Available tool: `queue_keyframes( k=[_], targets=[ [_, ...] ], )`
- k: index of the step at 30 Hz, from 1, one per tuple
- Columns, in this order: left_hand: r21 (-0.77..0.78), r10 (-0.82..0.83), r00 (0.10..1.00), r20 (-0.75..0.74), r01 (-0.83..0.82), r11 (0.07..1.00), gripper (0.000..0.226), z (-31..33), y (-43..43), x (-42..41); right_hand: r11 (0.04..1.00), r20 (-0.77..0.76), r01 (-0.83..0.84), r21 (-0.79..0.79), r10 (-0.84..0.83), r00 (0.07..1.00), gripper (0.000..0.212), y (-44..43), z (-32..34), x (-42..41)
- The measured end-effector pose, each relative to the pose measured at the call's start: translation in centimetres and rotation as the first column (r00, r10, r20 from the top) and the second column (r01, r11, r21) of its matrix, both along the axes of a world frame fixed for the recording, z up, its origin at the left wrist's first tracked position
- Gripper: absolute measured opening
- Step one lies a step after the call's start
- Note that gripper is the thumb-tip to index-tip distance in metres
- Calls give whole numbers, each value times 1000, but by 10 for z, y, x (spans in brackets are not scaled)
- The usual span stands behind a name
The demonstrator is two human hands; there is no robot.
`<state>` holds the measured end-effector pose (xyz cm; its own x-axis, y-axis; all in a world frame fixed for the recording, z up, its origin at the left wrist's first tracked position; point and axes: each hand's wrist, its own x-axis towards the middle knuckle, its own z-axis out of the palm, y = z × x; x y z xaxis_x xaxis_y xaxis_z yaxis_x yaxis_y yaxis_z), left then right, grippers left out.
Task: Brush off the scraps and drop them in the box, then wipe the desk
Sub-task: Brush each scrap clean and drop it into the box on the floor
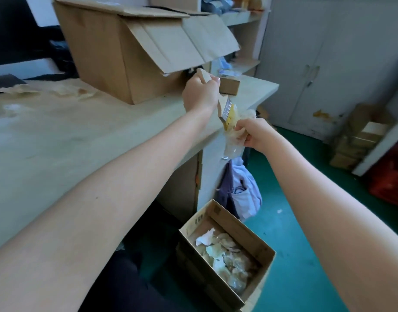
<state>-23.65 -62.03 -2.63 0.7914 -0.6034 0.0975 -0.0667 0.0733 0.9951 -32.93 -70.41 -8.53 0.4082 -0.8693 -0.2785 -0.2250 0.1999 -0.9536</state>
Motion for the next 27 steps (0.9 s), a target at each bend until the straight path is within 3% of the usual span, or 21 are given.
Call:
queue_keyframes(
  k=[6, 15, 19, 22, 27],
  targets=[
    [78, -41, 999, -34, 43, 996, 25, -34, -14, -27, 997, -38, 27, 78, -24, 999, 46, -6, -38, -24],
    [188, -76, 997, -33, 81, 979, 26, -92, -19, -38, 989, -158, 65, 133, -43, 987, 28, -14, -109, -33],
    [280, -101, 993, -62, 115, 953, 21, -132, -15, -45, 981, -238, 66, 183, -21, 971, 24, -10, -147, -40],
    [351, -99, 991, -95, 126, 928, 17, -162, -9, -46, 963, -279, 59, 263, 17, 960, 33, -3, -181, -44],
    [445, -94, 989, -111, 134, 885, 9, -197, 4, -45, 947, -314, 51, 317, 54, 948, 20, 15, -231, -48]
  ],
)
